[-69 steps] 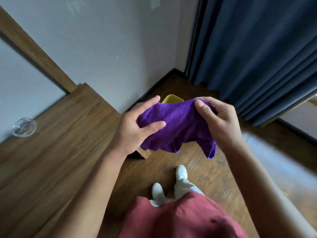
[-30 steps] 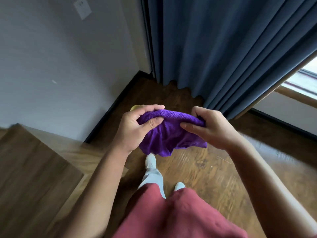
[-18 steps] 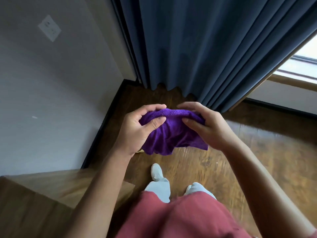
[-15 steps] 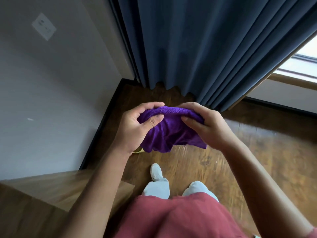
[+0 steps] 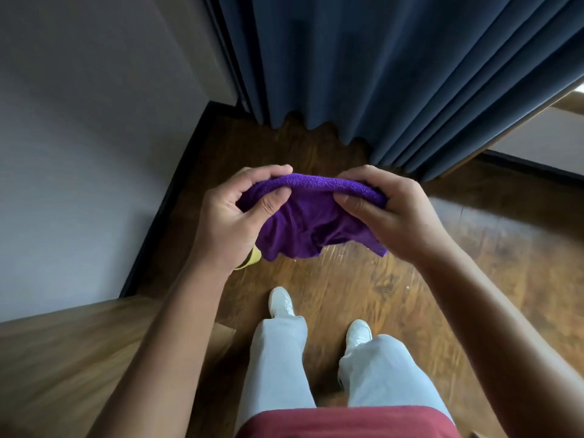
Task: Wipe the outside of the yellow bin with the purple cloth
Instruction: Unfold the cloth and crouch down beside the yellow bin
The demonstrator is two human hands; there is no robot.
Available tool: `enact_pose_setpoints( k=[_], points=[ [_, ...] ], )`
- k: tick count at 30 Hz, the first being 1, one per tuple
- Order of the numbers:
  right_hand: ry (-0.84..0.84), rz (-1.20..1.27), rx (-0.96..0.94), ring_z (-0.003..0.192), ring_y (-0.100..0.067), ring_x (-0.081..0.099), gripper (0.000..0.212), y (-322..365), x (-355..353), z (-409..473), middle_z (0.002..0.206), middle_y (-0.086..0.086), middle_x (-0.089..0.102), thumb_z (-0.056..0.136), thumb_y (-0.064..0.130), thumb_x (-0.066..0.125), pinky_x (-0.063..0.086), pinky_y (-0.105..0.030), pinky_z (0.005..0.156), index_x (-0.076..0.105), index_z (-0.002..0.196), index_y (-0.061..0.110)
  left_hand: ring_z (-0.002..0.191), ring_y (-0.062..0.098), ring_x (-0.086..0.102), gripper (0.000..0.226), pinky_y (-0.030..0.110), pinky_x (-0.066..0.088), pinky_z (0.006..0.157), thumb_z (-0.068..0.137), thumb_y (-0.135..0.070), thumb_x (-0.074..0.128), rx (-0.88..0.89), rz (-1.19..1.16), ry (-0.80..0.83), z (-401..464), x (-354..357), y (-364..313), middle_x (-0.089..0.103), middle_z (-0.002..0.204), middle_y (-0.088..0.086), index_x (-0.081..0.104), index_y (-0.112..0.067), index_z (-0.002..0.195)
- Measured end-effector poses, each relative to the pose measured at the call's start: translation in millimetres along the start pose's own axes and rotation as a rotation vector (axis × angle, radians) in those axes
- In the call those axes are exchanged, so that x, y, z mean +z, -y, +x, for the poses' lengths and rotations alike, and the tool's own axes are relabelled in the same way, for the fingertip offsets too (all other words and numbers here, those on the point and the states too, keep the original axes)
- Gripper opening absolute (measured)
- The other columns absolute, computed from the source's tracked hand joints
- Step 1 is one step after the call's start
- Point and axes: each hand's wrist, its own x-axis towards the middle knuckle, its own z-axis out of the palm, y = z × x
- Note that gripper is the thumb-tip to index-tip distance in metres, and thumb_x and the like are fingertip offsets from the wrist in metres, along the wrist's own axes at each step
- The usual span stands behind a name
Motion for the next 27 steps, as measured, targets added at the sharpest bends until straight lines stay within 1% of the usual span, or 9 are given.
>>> enact_pose_setpoints(
  k=[3, 6, 10, 12, 16, 19, 22, 25, 27],
  points=[
    [-0.017, 0.006, 0.016, 0.086, 0.006, 0.064, 0.016, -51.6, 18.7, 2.9, 0.095, 0.027, 0.07, 0.099, 0.021, 0.071, 0.048, -0.013, 0.074, 0.069, 0.108, 0.033, 0.115, 0.009, 0.069, 0.021, 0.015, 0.049, 0.094, 0.096, -0.028, 0.073, -0.016, 0.041, -0.036, 0.5, 15.8, 52.6, 0.076, 0.116, -0.01, 0.074, -0.028, 0.118],
    [-0.019, 0.022, 0.028, 0.087, 0.006, 0.064, 0.014, -108.0, 40.6, 4.4, 0.095, 0.022, 0.071, 0.098, 0.021, 0.071, 0.048, -0.014, 0.076, 0.07, 0.107, 0.031, 0.115, 0.009, 0.069, 0.022, 0.016, 0.051, 0.092, 0.097, -0.027, 0.073, -0.048, 0.04, -0.081, -2.3, 28.5, 109.8, 0.075, 0.117, -0.013, 0.074, -0.027, 0.118],
    [0.016, 0.041, 0.049, 0.084, 0.004, 0.063, 0.011, -184.2, 70.5, 4.6, 0.091, 0.019, 0.07, 0.1, 0.02, 0.07, 0.048, -0.015, 0.073, 0.071, 0.106, 0.03, 0.117, 0.005, 0.067, 0.02, 0.023, 0.055, 0.094, 0.096, -0.031, 0.073, -0.126, 0.058, -0.097, -7.6, 42.8, 186.8, 0.073, 0.117, -0.023, 0.074, -0.034, 0.116],
    [0.034, 0.037, 0.063, 0.083, 0.005, 0.062, 0.007, -218.6, 82.8, 5.3, 0.089, 0.017, 0.07, 0.1, 0.022, 0.07, 0.048, -0.016, 0.072, 0.072, 0.105, 0.027, 0.117, 0.005, 0.068, 0.019, 0.027, 0.056, 0.096, 0.096, -0.032, 0.073, -0.145, 0.064, -0.097, -8.0, 47.4, 221.7, 0.074, 0.118, -0.021, 0.074, -0.036, 0.115],
    [0.085, 0.029, 0.094, 0.079, 0.004, 0.061, 0.005, -277.0, 103.6, 7.0, 0.085, 0.013, 0.069, 0.1, 0.024, 0.071, 0.046, -0.015, 0.069, 0.073, 0.102, 0.021, 0.116, 0.012, 0.069, 0.02, 0.043, 0.056, 0.101, 0.094, -0.033, 0.075, -0.175, 0.086, -0.077, -9.0, 52.0, 288.7, 0.076, 0.118, -0.012, 0.075, -0.036, 0.114],
    [0.111, 0.02, 0.09, 0.077, 0.005, 0.061, 0.001, -313.0, 119.4, 9.2, 0.081, 0.017, 0.067, 0.1, 0.023, 0.072, 0.044, -0.012, 0.067, 0.072, 0.1, 0.022, 0.114, 0.014, 0.07, 0.021, 0.041, 0.058, 0.097, 0.092, -0.043, 0.075, -0.164, 0.112, -0.072, -8.4, 51.9, 334.8, 0.076, 0.117, -0.011, 0.075, -0.042, 0.114],
    [0.111, 0.0, 0.05, 0.075, 0.005, 0.062, 0.002, -346.5, 133.3, 12.6, 0.081, 0.02, 0.067, 0.1, 0.022, 0.071, 0.044, -0.011, 0.066, 0.072, 0.101, 0.023, 0.111, 0.014, 0.072, 0.024, 0.036, 0.06, 0.092, 0.091, -0.048, 0.075, -0.141, 0.119, -0.05, -2.9, 54.7, 374.8, 0.076, 0.117, -0.01, 0.075, -0.041, 0.114],
    [0.093, -0.049, -0.033, 0.074, 0.004, 0.062, 0.002, -377.3, 140.7, 13.7, 0.081, 0.02, 0.066, 0.1, 0.021, 0.071, 0.041, -0.009, 0.066, 0.072, 0.101, 0.023, 0.108, 0.013, 0.071, 0.023, 0.035, 0.058, 0.092, 0.089, -0.052, 0.075, -0.109, 0.126, 0.012, 8.8, 61.7, 404.5, 0.077, 0.116, -0.01, 0.075, -0.045, 0.111],
    [0.089, -0.06, -0.072, 0.076, 0.002, 0.063, 0.003, -395.8, 142.9, 12.4, 0.083, 0.018, 0.066, 0.1, 0.022, 0.07, 0.042, -0.011, 0.067, 0.072, 0.103, 0.022, 0.11, 0.015, 0.07, 0.02, 0.038, 0.057, 0.095, 0.09, -0.049, 0.076, -0.081, 0.15, 0.049, 15.2, 65.9, 416.6, 0.077, 0.115, -0.01, 0.076, -0.046, 0.11]
  ],
)
